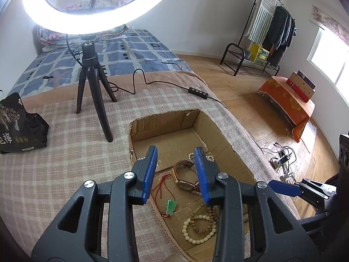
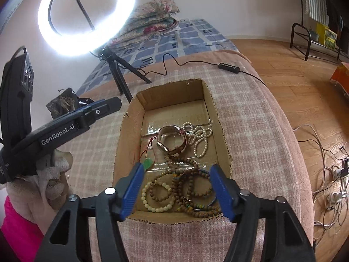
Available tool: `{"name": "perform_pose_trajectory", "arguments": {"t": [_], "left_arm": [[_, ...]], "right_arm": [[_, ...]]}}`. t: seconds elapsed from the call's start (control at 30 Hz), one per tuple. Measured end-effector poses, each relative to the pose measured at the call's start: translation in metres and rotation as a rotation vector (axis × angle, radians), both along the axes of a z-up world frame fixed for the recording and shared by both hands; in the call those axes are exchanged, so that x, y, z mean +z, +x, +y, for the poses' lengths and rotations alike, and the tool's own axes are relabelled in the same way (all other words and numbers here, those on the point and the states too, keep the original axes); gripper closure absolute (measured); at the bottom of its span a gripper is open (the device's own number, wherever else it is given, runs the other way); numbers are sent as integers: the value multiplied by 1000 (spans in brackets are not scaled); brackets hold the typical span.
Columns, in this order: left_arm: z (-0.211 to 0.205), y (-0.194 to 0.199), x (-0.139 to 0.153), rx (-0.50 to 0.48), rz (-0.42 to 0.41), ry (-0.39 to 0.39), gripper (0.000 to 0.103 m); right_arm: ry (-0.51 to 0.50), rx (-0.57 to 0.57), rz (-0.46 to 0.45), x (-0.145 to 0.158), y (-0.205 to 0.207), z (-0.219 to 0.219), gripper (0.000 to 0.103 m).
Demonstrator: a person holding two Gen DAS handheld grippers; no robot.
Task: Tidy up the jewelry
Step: 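Move both open grippers back over the small pearl earrings on the blanket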
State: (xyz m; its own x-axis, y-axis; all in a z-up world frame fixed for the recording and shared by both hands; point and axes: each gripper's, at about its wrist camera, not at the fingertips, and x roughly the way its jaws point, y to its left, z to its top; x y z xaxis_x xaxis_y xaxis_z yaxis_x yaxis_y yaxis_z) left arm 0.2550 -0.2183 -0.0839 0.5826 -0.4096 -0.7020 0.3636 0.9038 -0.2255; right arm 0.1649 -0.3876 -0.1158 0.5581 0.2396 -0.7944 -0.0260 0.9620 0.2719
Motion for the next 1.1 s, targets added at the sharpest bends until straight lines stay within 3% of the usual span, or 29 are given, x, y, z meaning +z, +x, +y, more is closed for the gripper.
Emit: {"name": "perform_pose_trajectory", "arguments": {"t": [0.4, 0.7, 0.8, 0.87, 0.93, 1.1], "left_arm": [[17, -15, 14, -6, -13, 13, 68], [55, -39, 33, 12, -48, 55, 68], [73, -45, 40, 30, -57, 73, 68], [86, -48, 45, 48, -61, 81, 61], [102, -53, 51, 71, -70, 77, 43], [134, -68, 57, 94, -79, 96, 43]], "right_arm": [[-35, -13, -22, 13, -8, 11, 20], [-66, -21, -53, 29, -18, 24, 11], [-86, -26, -66, 35, -22, 31, 0], [-88, -22, -74, 38, -24, 35, 0], [-86, -23, -80, 41, -25, 37, 0], [-80, -22, -92, 46, -31, 46, 0]]}}
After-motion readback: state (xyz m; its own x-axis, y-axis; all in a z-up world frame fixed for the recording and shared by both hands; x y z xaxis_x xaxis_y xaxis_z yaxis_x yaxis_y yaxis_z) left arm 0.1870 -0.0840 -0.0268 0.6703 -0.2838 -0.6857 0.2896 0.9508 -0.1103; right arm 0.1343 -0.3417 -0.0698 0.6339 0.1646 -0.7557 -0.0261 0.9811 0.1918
